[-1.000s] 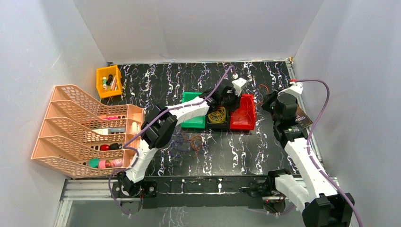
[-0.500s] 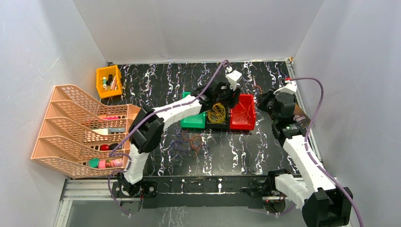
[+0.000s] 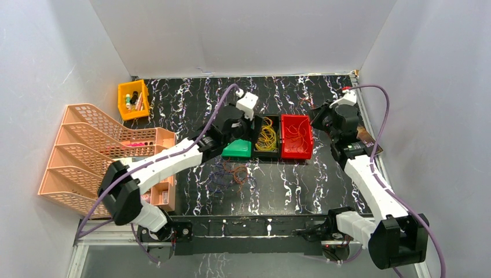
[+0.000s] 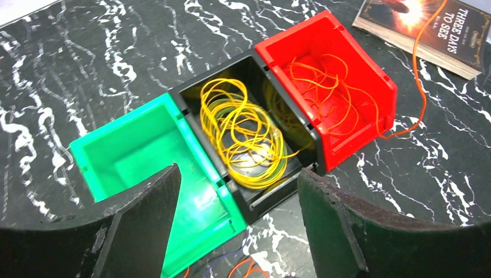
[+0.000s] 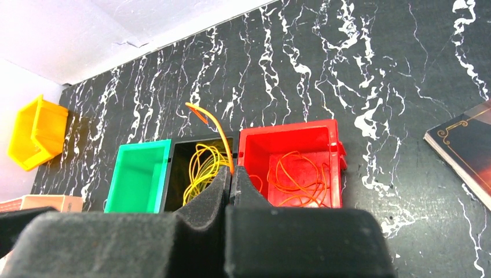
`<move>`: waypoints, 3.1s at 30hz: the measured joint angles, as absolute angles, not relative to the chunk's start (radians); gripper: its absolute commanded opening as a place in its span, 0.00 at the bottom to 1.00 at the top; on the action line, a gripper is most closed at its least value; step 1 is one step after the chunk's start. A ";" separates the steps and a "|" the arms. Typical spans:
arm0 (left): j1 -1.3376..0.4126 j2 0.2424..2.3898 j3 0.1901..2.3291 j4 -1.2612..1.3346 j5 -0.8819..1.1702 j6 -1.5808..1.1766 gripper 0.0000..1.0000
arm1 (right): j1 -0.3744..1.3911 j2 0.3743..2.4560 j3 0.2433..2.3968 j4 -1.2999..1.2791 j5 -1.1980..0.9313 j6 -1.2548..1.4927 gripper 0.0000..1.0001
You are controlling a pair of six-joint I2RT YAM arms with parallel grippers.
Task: Untangle the cables
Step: Place the cable in the bin.
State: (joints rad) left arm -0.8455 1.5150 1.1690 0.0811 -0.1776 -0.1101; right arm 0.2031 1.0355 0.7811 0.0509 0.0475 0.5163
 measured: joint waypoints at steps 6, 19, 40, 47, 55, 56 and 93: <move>-0.838 1.388 1.090 -0.003 -0.224 -0.168 0.77 | 0.203 1.106 0.775 0.215 0.053 0.493 0.00; -0.834 1.223 0.988 -0.081 -0.258 -0.247 0.78 | 0.203 1.421 0.754 0.545 0.112 0.380 0.00; -0.834 1.257 0.980 -0.100 -0.220 -0.263 0.79 | 0.336 1.314 0.627 0.519 0.333 0.040 0.00; -0.834 1.258 0.968 -0.101 -0.212 -0.273 0.80 | 0.344 1.257 0.622 0.394 0.311 0.058 0.00; -0.834 1.258 0.957 -0.102 -0.208 -0.274 0.80 | 0.344 1.296 0.622 0.260 0.201 0.133 0.00; -0.834 1.258 0.956 -0.102 -0.208 -0.274 0.80 | 0.344 1.308 0.622 0.249 0.191 0.138 0.00; -0.819 1.298 0.983 -0.171 -0.241 -0.247 0.87 | 0.344 1.227 0.748 0.018 0.143 0.175 0.44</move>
State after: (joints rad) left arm -0.8192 1.2980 0.9829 -0.1707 -0.2413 -0.2474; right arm 0.3435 1.2274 0.7483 0.0177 0.1432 0.1753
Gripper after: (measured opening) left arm 0.865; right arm 0.485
